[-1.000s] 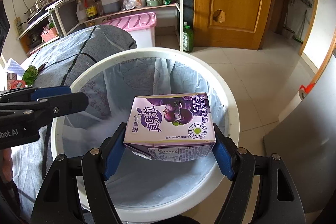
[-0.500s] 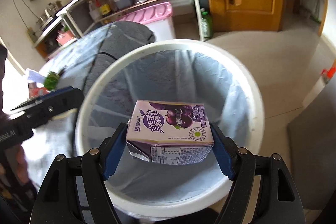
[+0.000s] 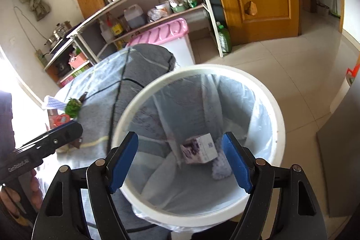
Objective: Collect trash
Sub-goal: 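Open both grippers over the white bin, dropping the carton and foam net, then grasp the clear plastic bag with the left gripper while the right gripper grasps the brown wrapper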
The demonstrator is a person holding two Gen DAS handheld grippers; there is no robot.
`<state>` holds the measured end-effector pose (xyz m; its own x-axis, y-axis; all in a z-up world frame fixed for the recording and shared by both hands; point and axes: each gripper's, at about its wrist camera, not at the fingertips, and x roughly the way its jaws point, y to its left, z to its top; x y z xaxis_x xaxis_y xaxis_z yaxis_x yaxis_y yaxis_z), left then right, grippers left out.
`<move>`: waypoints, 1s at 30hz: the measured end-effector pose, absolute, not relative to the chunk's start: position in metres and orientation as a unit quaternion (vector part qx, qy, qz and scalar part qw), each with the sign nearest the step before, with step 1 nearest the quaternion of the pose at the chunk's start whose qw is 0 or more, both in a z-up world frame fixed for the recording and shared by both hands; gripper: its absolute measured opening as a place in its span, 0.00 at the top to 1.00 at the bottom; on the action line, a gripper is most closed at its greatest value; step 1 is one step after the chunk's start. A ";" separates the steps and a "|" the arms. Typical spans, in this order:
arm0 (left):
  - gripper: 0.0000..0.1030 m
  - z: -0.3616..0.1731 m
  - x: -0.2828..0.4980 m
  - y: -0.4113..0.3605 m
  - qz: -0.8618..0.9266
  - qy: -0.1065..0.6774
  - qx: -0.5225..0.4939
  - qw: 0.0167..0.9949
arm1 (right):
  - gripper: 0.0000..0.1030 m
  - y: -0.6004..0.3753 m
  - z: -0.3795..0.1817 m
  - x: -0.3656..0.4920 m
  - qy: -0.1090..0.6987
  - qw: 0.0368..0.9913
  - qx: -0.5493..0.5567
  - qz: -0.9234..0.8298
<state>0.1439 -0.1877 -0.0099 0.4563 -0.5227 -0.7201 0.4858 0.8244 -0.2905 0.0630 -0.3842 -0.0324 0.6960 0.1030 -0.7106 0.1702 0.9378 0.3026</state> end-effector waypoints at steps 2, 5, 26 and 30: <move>0.51 -0.006 0.140 -0.172 -0.284 0.423 -0.026 0.860 | 0.25 -0.370 -0.024 0.062 0.374 0.914 0.156 -0.019; 0.50 -0.005 0.134 -0.141 -0.263 0.418 -0.041 0.869 | 0.25 -0.348 -0.017 0.065 0.364 0.920 0.144 -0.004; 0.48 -0.019 0.123 0.067 -0.080 0.401 -0.111 0.906 | 0.25 -0.182 -0.045 0.120 0.378 0.911 0.025 0.162; 0.48 -0.024 0.115 0.096 -0.039 0.400 -0.118 0.908 | 0.31 -0.163 -0.053 0.126 0.378 0.911 -0.013 0.164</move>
